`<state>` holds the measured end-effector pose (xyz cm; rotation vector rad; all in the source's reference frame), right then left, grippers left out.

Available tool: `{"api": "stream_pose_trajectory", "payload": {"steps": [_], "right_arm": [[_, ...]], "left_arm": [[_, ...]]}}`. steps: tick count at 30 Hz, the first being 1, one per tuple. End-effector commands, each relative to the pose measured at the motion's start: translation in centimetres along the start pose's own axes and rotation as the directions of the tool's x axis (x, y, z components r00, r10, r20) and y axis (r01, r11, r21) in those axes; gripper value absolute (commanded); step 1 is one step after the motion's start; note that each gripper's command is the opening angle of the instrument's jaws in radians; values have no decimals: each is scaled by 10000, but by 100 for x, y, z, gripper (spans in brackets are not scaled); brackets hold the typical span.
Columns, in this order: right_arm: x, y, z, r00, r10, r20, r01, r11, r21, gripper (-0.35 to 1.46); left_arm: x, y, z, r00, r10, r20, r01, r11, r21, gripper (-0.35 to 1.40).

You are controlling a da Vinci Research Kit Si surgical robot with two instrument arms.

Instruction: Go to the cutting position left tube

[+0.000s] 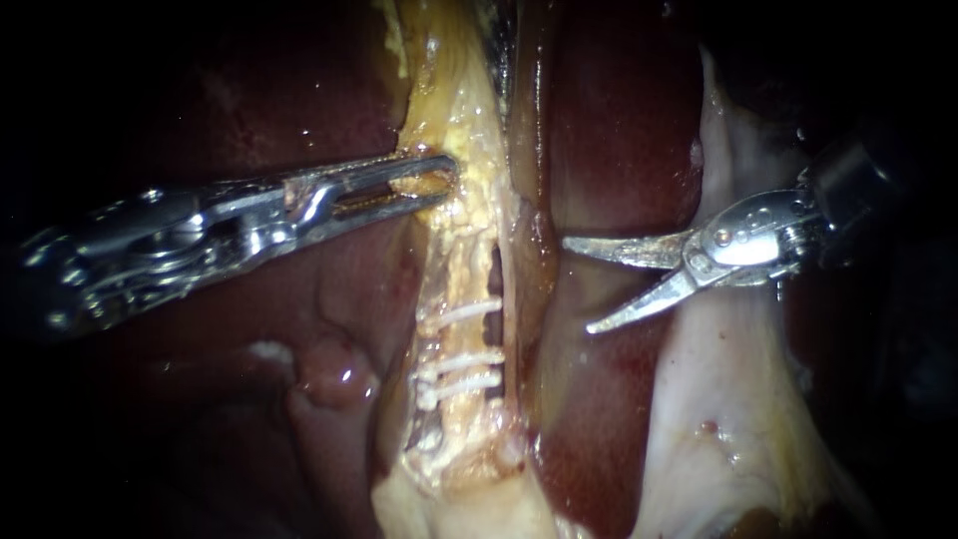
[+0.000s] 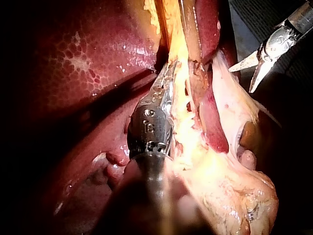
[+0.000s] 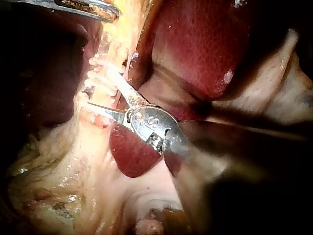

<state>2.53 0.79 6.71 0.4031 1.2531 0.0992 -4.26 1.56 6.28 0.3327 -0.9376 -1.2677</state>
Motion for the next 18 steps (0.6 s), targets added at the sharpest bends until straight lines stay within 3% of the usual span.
{"api": "stream_pose_trajectory", "payload": {"steps": [1,9,11,18], "right_arm": [[0,0,0,10000,-2,-4,2,10000,6,143],[-1,-1,1,10000,-17,-58,18,9998,176,143],[-4,-4,4,9981,595,-186,-585,9970,499,143],[-28,-26,40,9812,1873,472,-1924,9694,1528,143]], "left_arm": [[0,0,0,10000,1,-1,-1,10000,4,-35],[-5,1,-8,10000,-12,-46,13,10000,57,-35],[-14,4,-17,9999,-38,-107,40,9999,124,-35],[-45,6,-53,9995,-205,223,204,9998,31,-35]]}}
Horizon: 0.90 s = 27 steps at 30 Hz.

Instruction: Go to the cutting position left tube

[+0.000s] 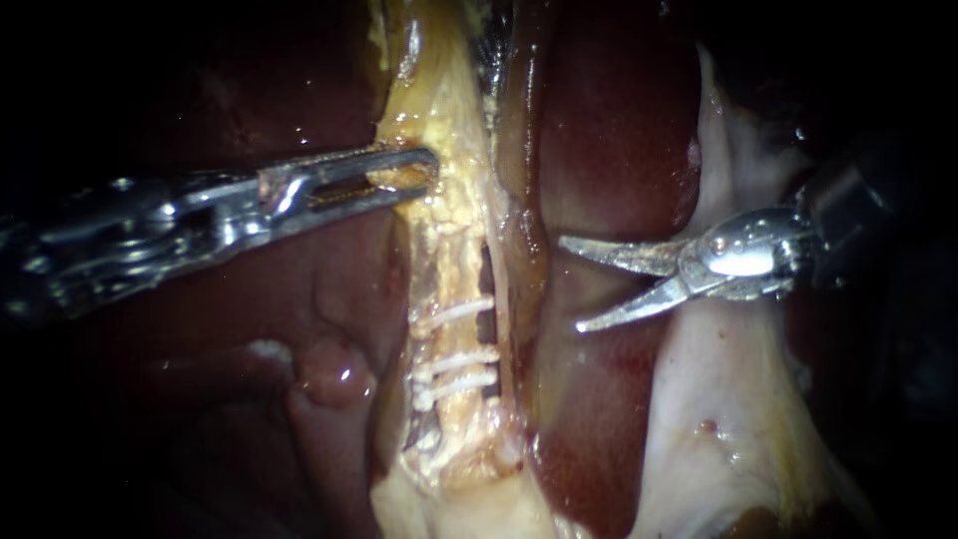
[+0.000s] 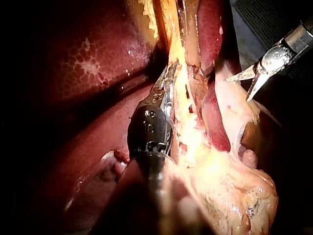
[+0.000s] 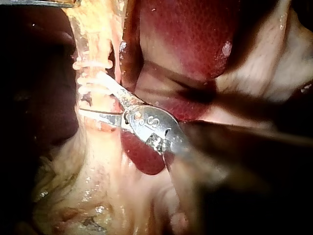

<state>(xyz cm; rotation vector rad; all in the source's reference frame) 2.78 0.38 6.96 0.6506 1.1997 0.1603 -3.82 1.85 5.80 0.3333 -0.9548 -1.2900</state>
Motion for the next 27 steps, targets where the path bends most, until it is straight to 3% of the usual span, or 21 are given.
{"api": "stream_pose_trajectory", "payload": {"steps": [1,5,14,20,27], "right_arm": [[-5,-1,6,9999,107,108,-108,9998,151,143],[-16,1,28,9978,530,387,-546,9977,414,143],[-22,16,47,9910,1276,400,-1298,9898,586,143],[-33,20,59,9694,2303,855,-2379,9668,932,141],[-42,32,72,9591,2629,1053,-2743,9549,1138,141]], "left_arm": [[-3,-1,-5,9999,-32,95,31,10000,26,-35],[-13,-6,-21,9995,-165,259,163,9998,58,-35],[-19,-13,-36,9993,-160,344,158,9998,82,-35],[-20,-15,-39,9992,-116,391,112,9999,104,-35],[-21,-19,-43,9992,-128,389,125,9999,94,-35]]}}
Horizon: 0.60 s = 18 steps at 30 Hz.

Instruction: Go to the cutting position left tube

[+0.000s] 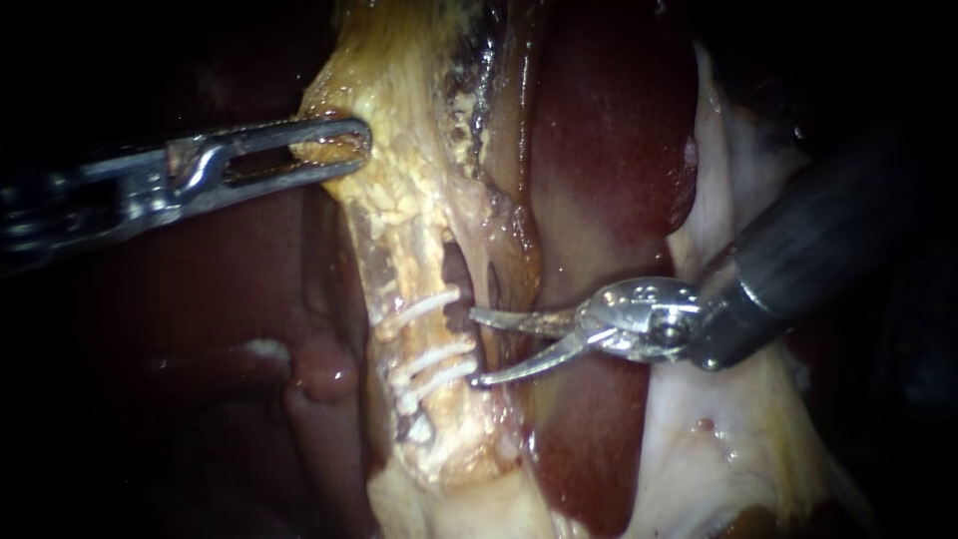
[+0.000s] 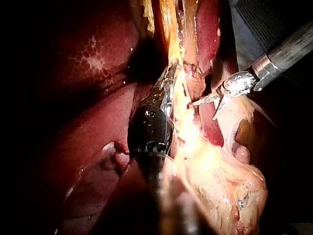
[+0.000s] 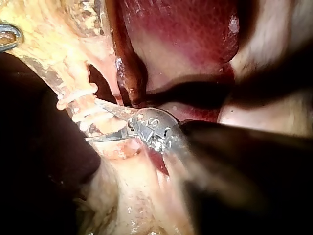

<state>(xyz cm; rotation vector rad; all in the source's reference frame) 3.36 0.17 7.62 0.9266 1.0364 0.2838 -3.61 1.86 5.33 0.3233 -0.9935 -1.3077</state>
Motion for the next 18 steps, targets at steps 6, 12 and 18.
{"api": "stream_pose_trajectory", "payload": {"steps": [6,12,18], "right_arm": [[1,15,4,10000,51,38,-51,10000,-61,141],[3,29,8,9999,75,108,-74,9999,-123,141],[4,33,18,9996,241,143,-240,9997,-101,141]], "left_arm": [[0,-4,-4,10000,-13,33,13,10000,-15,-35],[0,-7,-5,10000,40,66,-40,10000,-15,-35],[0,-7,-5,10000,39,67,-39,10000,-18,-35]]}}
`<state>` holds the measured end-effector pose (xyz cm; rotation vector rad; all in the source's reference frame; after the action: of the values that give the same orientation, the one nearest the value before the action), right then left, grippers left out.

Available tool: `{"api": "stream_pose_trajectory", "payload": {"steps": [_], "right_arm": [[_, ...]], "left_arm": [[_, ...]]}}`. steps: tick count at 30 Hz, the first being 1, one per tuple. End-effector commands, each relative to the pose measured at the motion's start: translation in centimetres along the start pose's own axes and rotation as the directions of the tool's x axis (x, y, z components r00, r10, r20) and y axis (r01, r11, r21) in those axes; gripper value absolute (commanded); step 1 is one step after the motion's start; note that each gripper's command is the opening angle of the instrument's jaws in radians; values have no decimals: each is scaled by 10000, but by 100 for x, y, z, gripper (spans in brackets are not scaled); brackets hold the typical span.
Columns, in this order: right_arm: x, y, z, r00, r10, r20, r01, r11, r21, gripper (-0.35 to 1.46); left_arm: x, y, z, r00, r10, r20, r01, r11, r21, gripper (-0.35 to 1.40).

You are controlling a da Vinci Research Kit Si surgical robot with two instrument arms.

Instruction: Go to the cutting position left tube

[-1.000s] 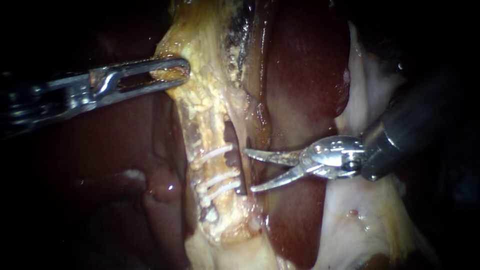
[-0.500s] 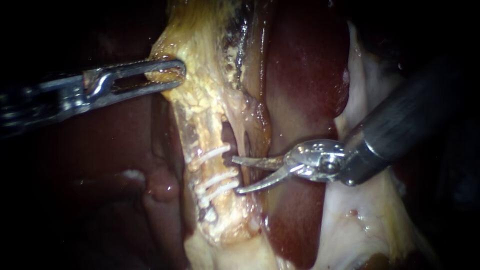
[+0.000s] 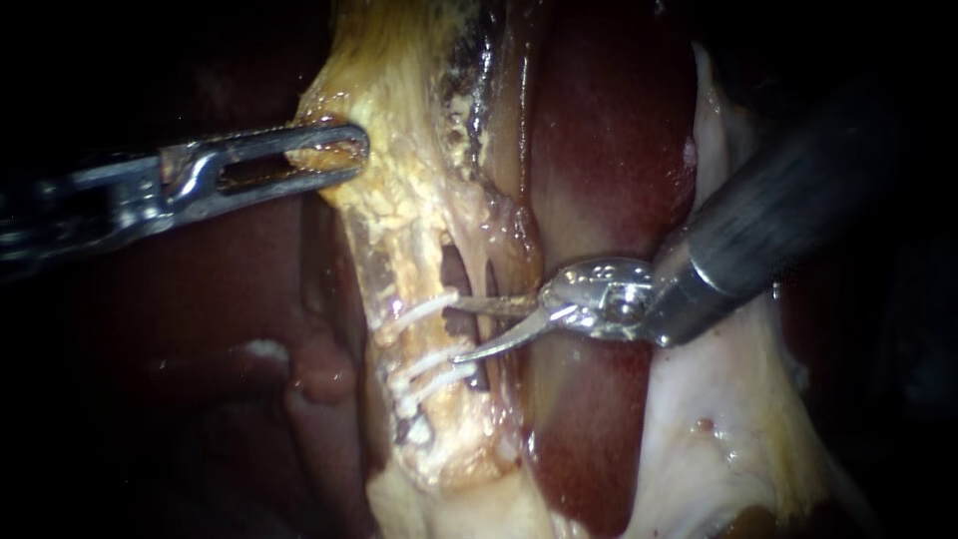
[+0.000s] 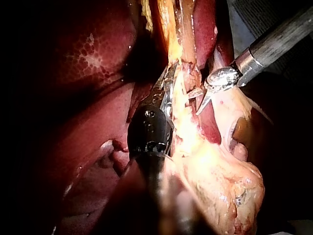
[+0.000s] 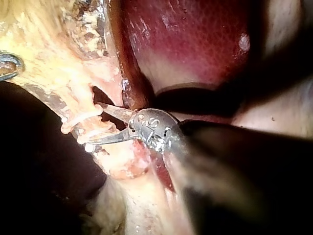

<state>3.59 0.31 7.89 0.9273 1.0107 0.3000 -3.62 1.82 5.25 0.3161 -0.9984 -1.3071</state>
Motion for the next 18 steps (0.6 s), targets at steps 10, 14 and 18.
{"api": "stream_pose_trajectory", "payload": {"steps": [10,14,18], "right_arm": [[2,-1,15,10000,-57,-16,58,9951,990,140],[7,0,21,9999,-91,-72,100,9898,1422,140],[10,-2,27,9995,-261,-187,290,9832,1800,138]], "left_arm": [[0,0,0,10000,5,-1,-5,10000,-4,-35],[0,0,1,10000,4,0,-4,10000,-5,-35],[0,0,1,10000,4,0,-4,10000,-4,-35]]}}
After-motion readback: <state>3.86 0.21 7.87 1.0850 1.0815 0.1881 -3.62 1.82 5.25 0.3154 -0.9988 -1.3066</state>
